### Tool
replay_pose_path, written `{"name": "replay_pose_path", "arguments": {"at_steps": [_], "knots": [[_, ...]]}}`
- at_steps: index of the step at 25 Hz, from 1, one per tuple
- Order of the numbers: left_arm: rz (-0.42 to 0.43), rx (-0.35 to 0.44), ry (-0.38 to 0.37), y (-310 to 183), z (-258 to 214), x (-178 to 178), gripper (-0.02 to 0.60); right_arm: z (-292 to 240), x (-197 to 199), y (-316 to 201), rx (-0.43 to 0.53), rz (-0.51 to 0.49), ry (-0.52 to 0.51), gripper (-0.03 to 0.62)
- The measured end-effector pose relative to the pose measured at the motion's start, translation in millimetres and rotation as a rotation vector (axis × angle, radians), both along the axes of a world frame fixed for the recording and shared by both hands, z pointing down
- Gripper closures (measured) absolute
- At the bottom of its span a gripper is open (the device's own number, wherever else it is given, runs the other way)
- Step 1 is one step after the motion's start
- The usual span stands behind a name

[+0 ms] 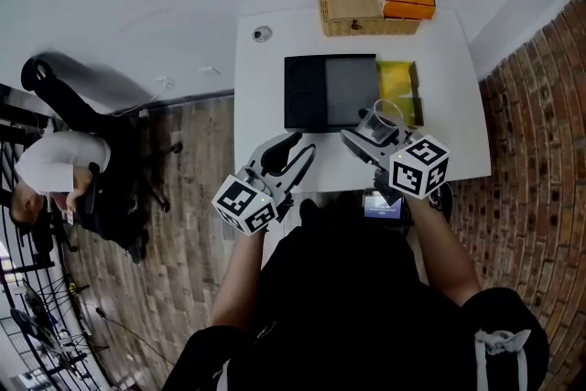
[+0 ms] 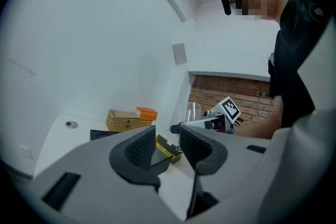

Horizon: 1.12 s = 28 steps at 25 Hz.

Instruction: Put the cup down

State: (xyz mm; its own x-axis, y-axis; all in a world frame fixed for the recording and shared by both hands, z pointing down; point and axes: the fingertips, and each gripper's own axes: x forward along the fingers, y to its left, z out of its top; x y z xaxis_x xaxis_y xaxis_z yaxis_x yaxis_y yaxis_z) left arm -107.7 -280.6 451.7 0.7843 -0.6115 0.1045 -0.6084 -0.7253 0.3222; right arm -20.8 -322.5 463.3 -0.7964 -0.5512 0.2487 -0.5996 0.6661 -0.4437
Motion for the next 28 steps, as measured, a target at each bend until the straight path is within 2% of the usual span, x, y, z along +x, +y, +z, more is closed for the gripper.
{"name": "replay_pose_path", "arguments": {"at_steps": [6,20,28], "knots": [[0.028,0.023,0.006,-6.4,-7.4,-1.4,0.434,-8.3,-13.5,-8.1,0.017,0.005,-0.005,0.322],[-0.003,0.027,0.005,-8.5,-8.1,-10.9,0.434,-3.4,-22.6,-12.2,0.005,-0.023,-0.008,0.322],[-0.045,-0.004,-0.016,-10.9,0.8,-24.5,0.434,23.8,-10.1,-39.8,-0.013,-0.054,0.086,0.322]]}}
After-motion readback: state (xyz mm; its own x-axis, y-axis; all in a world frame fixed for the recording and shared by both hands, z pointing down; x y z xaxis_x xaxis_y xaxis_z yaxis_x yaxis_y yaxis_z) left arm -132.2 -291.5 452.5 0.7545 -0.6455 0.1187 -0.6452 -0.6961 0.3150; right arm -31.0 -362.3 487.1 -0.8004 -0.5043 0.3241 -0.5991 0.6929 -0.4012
